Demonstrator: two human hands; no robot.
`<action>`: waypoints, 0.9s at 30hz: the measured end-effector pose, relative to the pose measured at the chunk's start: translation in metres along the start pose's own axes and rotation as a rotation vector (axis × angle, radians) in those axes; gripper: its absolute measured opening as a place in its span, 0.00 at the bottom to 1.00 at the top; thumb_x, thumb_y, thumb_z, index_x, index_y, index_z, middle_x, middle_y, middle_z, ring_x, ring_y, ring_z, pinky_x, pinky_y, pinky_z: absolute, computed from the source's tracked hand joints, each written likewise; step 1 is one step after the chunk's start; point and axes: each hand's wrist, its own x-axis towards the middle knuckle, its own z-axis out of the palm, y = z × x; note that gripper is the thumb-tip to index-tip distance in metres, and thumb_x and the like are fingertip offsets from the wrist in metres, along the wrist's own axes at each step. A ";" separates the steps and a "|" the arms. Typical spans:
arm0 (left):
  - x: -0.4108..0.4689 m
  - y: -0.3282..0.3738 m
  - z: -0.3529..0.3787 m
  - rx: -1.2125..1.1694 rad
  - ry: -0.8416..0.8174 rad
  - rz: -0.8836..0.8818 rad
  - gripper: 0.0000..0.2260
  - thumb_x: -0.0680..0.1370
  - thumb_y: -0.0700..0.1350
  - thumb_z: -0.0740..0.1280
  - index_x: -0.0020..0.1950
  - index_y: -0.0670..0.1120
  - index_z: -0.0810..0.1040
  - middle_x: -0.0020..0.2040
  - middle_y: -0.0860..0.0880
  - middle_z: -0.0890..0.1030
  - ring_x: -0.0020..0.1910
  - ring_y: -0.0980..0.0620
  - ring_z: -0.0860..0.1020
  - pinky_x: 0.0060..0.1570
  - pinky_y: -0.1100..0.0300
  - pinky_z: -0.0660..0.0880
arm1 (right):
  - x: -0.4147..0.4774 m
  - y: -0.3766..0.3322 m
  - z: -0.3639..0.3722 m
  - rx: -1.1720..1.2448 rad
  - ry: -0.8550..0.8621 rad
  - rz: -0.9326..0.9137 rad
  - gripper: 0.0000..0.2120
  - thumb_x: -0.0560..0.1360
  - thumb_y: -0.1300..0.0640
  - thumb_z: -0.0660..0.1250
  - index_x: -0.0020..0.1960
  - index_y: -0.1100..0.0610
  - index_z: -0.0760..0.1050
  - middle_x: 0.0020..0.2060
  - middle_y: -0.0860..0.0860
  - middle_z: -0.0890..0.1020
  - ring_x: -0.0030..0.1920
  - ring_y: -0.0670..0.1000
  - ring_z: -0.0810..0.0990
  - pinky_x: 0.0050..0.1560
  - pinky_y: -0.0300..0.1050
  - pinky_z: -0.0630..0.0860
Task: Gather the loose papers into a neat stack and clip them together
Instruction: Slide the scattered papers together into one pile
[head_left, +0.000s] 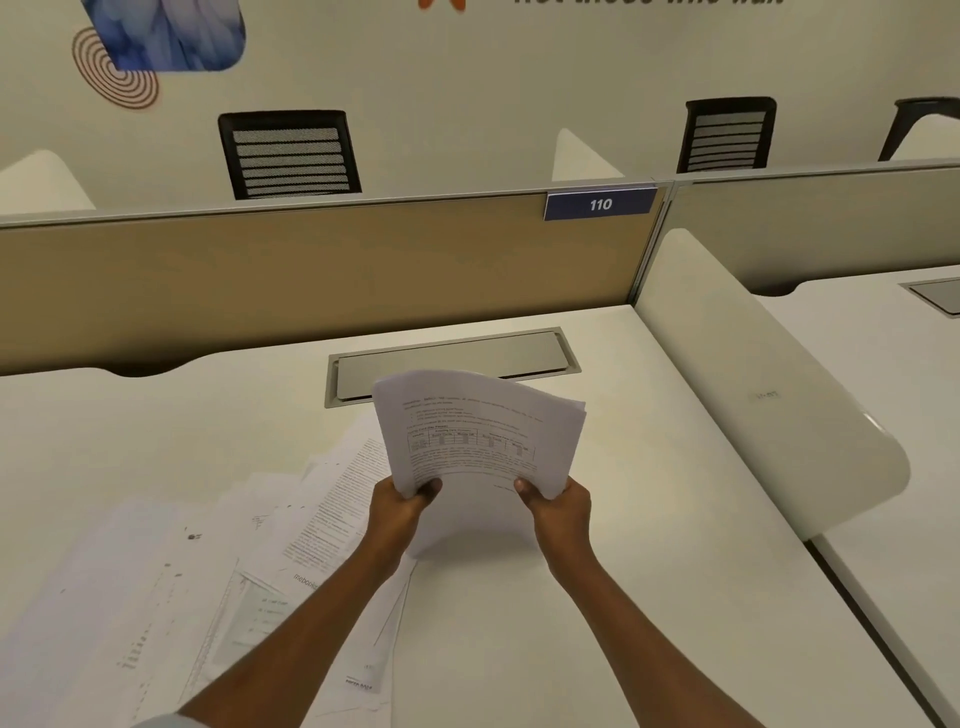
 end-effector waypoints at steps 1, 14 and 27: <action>0.000 0.001 0.000 0.000 0.006 -0.003 0.11 0.74 0.39 0.71 0.51 0.53 0.77 0.48 0.52 0.81 0.50 0.48 0.79 0.51 0.53 0.76 | 0.001 0.000 0.000 -0.004 0.005 0.001 0.10 0.69 0.64 0.74 0.44 0.51 0.79 0.43 0.51 0.84 0.47 0.55 0.83 0.46 0.43 0.79; 0.016 0.019 -0.043 0.329 0.071 -0.059 0.10 0.73 0.44 0.72 0.54 0.49 0.78 0.52 0.48 0.83 0.46 0.47 0.82 0.47 0.50 0.81 | -0.007 -0.007 0.039 -0.120 -0.034 0.082 0.13 0.70 0.63 0.71 0.54 0.57 0.81 0.46 0.50 0.84 0.47 0.53 0.84 0.50 0.51 0.82; 0.056 -0.010 -0.131 0.890 0.010 -0.218 0.18 0.70 0.52 0.75 0.56 0.48 0.75 0.55 0.45 0.81 0.52 0.44 0.79 0.53 0.50 0.79 | -0.032 0.041 0.131 -0.227 -0.022 0.370 0.08 0.72 0.62 0.71 0.51 0.58 0.78 0.46 0.51 0.82 0.42 0.53 0.81 0.42 0.44 0.80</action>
